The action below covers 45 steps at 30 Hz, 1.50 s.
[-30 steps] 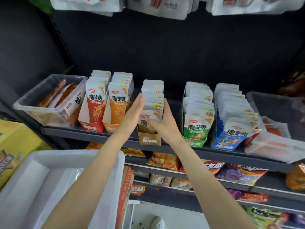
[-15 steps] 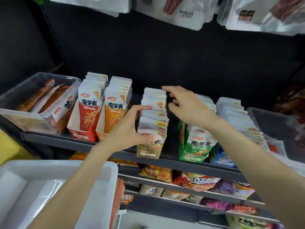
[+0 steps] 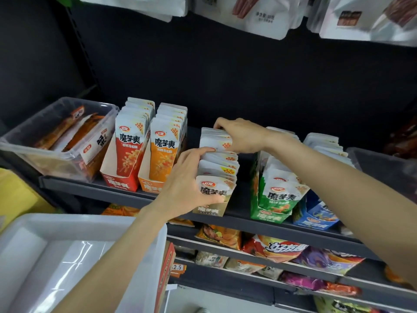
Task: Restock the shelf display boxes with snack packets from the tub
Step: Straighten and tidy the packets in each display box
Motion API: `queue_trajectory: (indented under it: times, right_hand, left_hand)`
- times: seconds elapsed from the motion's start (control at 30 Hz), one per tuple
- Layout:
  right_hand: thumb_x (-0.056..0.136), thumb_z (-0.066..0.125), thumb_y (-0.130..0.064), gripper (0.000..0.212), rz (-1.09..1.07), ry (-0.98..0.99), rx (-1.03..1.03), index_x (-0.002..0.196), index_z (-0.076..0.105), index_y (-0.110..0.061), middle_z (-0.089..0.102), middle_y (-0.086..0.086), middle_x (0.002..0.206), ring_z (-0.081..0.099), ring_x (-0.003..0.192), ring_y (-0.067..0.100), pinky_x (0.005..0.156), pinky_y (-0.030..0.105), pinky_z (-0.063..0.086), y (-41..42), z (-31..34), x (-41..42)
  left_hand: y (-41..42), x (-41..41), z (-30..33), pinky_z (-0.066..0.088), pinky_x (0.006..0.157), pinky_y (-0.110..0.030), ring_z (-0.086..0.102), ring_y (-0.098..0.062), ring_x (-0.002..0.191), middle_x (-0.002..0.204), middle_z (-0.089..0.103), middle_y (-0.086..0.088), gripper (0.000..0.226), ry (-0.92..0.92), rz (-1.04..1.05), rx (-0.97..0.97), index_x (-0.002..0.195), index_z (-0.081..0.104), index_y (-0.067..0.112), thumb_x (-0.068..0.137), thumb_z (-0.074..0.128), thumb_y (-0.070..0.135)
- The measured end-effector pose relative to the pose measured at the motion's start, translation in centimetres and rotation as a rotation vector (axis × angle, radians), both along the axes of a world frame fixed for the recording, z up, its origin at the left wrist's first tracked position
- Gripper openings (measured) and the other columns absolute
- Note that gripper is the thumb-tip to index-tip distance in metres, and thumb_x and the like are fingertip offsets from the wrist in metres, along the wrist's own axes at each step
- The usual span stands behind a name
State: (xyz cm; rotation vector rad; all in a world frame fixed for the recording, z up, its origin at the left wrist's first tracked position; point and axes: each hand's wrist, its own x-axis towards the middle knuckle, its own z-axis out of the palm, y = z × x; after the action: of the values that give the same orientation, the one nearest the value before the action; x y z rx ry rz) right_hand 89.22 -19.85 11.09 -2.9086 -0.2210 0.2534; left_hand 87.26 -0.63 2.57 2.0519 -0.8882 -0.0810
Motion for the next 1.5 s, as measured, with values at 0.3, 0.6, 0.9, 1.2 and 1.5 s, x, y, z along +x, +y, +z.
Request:
queue_trajectory:
  times: [0.3, 0.6, 0.9, 1.2, 1.5]
  right_hand:
    - [0.086, 0.067, -0.035, 0.054, -0.019, -0.218, -0.130, 0.134, 0.044, -0.025, 0.063, -0.002, 0.098, 0.060, 0.090, 0.019, 0.065, 0.029, 0.041, -0.4, 0.3, -1.8]
    - [0.096, 0.048, -0.032, 0.056, -0.604, -0.112, 1.076, 0.148, 0.031, -0.020, 0.040, -0.001, 0.147, 0.041, 0.130, 0.014, 0.111, 0.031, 0.030, 1.7, -2.5, -3.9]
    - [0.083, 0.042, -0.072, 0.074, -0.818, -0.164, 1.648, 0.147, 0.031, -0.034, 0.053, 0.003, 0.138, 0.059, 0.116, 0.023, 0.095, 0.045, 0.051, 6.3, -7.1, -4.5]
    - [0.045, 0.042, -0.099, 0.118, -0.787, -0.225, 1.523, 0.145, 0.032, -0.038, 0.048, -0.002, 0.143, 0.050, 0.127, 0.020, 0.105, 0.049, 0.041, 5.1, -5.7, -3.8]
    - [0.081, 0.057, -0.063, 0.078, -0.531, -0.398, 1.327, 0.146, 0.018, -0.044, 0.019, -0.013, 0.157, 0.026, 0.136, -0.004, 0.107, 0.018, 0.029, 6.7, -5.6, -10.0]
  left_hand:
    - [-0.2, -0.8, -1.4, 0.031, 0.108, -0.019, 0.026, -0.002, 0.134, 0.141, 0.027, 0.013, 0.090, -0.085, -0.051, -0.144, 0.135, 0.029, 0.036, 0.064, 0.085, 0.028]
    - [-1.5, 1.8, 2.2, 0.016, 0.116, -0.031, 0.016, -0.009, 0.144, 0.158, 0.015, 0.005, 0.067, 0.702, 0.067, -0.552, 0.151, 0.014, 0.024, 0.095, 0.029, 0.057]
    - [-3.3, 1.7, 3.0, 0.053, 0.081, -0.028, 0.067, -0.012, 0.099, 0.102, 0.072, 0.007, 0.041, 0.927, -0.074, -0.618, 0.117, 0.051, 0.034, 0.097, 0.022, 0.055]
    - [-3.9, 2.4, 4.4, 0.052, 0.066, -0.015, 0.067, 0.004, 0.083, 0.081, 0.071, 0.022, 0.037, 0.787, -0.177, -0.566, 0.103, 0.050, 0.035, 0.102, 0.014, 0.042]
    - [0.3, 2.7, 1.4, 0.020, 0.117, -0.029, 0.024, -0.002, 0.140, 0.155, 0.024, 0.011, 0.075, 0.623, -0.109, -0.561, 0.146, 0.026, 0.031, 0.083, 0.048, 0.065]
